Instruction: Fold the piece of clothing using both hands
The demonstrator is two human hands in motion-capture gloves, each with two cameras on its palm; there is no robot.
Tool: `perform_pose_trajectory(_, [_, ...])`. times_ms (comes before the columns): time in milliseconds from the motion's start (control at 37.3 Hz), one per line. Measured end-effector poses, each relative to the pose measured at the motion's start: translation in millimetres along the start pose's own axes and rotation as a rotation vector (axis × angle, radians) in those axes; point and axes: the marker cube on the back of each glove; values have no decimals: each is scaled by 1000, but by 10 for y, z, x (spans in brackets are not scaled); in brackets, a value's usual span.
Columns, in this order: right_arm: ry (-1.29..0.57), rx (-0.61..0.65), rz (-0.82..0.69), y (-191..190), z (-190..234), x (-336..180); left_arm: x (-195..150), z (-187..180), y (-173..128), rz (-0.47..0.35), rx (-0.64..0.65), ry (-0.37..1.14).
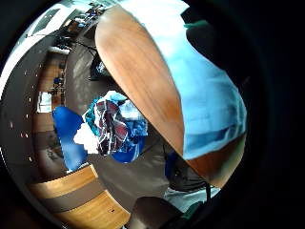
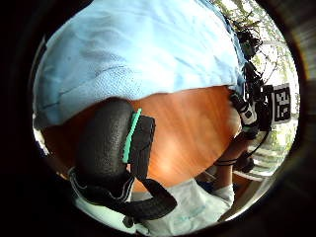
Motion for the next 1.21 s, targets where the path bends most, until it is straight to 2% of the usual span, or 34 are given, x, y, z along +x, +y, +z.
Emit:
perform_pose_trajectory(107, [-32,2,-21,-50,50,7,-12,18,34,-7,7,16])
perform_pose_trajectory(215, [-60,32,-41,-59,31,11,-49,20,-6,-23,112,12])
perform_pose_trajectory(376, [-8,265,-55,-39,-125,49,-59,-153,31,-41,375,-67])
perform_pose_trajectory(483, [26,321,-104,120,-244,89,-63,-261,166,-2,397,-59])
perform_pose_trajectory(564, [16,277,-165,306,-311,137,-116,-374,373,49,353,-62])
perform_pose_trajectory(698, [-44,93,-290,704,-485,201,-171,-654,769,155,245,-8])
perform_pose_trajectory(832, [-80,-96,-392,891,-927,235,-203,-1003,930,285,79,-12])
perform_pose_trajectory(913, [-118,-149,-376,542,-1226,258,-170,-1266,669,321,47,-73])
perform_pose_trajectory(1020, [-165,-152,-312,-154,-1469,229,-114,-1484,49,275,37,-128])
perform_pose_trajectory(1208, [-153,-201,-226,-1097,-1358,96,-113,-1332,-943,191,-97,-151])
